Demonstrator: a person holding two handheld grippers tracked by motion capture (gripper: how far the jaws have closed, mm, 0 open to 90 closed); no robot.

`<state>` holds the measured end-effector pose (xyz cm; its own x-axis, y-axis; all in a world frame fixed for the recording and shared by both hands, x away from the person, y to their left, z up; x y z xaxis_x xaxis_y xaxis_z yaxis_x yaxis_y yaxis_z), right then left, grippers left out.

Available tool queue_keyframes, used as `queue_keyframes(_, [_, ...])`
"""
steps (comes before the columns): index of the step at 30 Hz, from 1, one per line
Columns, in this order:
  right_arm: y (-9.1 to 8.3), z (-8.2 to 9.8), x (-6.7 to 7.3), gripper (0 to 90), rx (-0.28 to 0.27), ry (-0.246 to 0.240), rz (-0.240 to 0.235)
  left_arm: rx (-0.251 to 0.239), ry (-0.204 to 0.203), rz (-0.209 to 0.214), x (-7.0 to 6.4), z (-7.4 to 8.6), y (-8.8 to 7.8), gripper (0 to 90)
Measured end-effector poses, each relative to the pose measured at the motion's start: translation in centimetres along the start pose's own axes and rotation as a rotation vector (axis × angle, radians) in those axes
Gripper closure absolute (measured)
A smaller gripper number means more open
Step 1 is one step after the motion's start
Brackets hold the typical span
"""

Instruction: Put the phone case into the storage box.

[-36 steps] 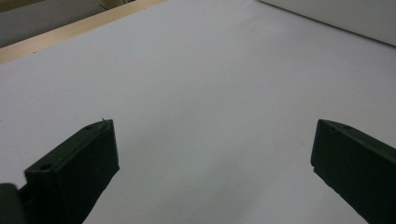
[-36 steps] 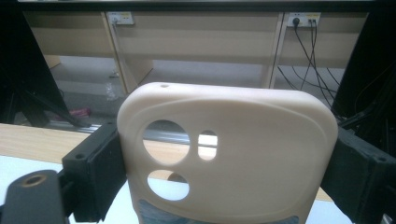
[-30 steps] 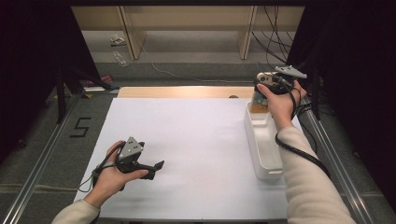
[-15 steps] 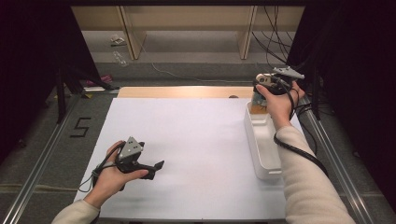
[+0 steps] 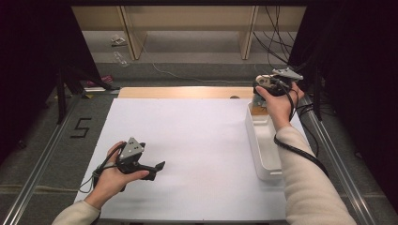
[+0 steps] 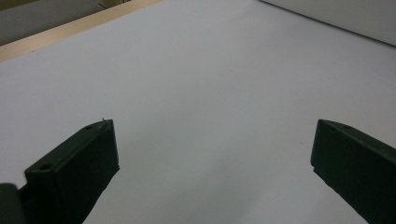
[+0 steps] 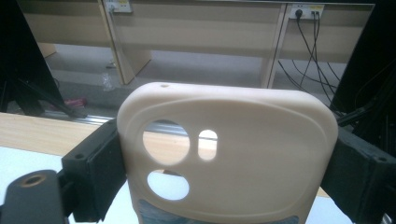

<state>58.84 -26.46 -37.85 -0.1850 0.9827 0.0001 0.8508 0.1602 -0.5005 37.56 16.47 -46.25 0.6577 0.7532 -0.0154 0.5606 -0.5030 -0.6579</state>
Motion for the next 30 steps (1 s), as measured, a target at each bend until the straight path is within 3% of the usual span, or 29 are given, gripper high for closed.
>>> queue_keyframes(30, [1.6,1.7,0.2,11.6,0.045,-0.01,-0.02,0.001,0.0,0.001,0.0,0.0,0.0,0.5])
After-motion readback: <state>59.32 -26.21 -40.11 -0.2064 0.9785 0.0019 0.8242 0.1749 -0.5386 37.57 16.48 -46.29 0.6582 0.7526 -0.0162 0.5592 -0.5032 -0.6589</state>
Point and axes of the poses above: each handheld gripper's, and its own axes: y roughly forward along the jaws, z roughly out of its underside, x roughly to its left, the point moved 4 cm from there along y, roughly forward along the jaws, and after that the axes turned 9 degrees about x, right-handed, at the moved point
